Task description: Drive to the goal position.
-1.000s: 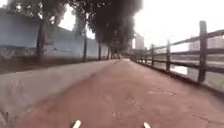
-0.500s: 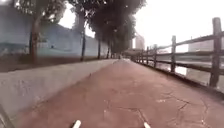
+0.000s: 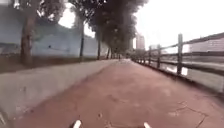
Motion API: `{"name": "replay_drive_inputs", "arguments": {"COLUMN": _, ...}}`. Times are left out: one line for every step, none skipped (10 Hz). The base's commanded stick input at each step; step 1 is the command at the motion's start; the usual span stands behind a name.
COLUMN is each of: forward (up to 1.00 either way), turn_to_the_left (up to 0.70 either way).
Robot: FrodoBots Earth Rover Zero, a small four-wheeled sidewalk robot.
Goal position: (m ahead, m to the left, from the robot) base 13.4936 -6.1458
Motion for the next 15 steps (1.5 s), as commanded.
{"name": "replay_drive_inputs", "arguments": {"forward": 0.7, "turn_to_the_left": 0.0}}
{"name": "replay_drive_inputs", "arguments": {"forward": 0.7, "turn_to_the_left": 0.0}}
{"name": "replay_drive_inputs", "arguments": {"forward": 0.7, "turn_to_the_left": 0.0}}
{"name": "replay_drive_inputs", "arguments": {"forward": 0.7, "turn_to_the_left": 0.0}}
{"name": "replay_drive_inputs", "arguments": {"forward": 0.7, "turn_to_the_left": 0.0}}
{"name": "replay_drive_inputs", "arguments": {"forward": 0.7, "turn_to_the_left": 0.0}}
{"name": "replay_drive_inputs", "arguments": {"forward": 0.7, "turn_to_the_left": 0.0}}
{"name": "replay_drive_inputs", "arguments": {"forward": 0.7, "turn_to_the_left": 0.0}}
{"name": "replay_drive_inputs", "arguments": {"forward": 0.7, "turn_to_the_left": 0.0}}
{"name": "replay_drive_inputs", "arguments": {"forward": 0.7, "turn_to_the_left": 0.0}}
{"name": "replay_drive_inputs", "arguments": {"forward": 0.7, "turn_to_the_left": 0.0}}
{"name": "replay_drive_inputs", "arguments": {"forward": 0.7, "turn_to_the_left": 0.0}}
{"name": "replay_drive_inputs", "arguments": {"forward": 0.7, "turn_to_the_left": 0.0}}
{"name": "replay_drive_inputs", "arguments": {"forward": 0.7, "turn_to_the_left": 0.0}}
{"name": "replay_drive_inputs", "arguments": {"forward": 0.7, "turn_to_the_left": 0.0}}
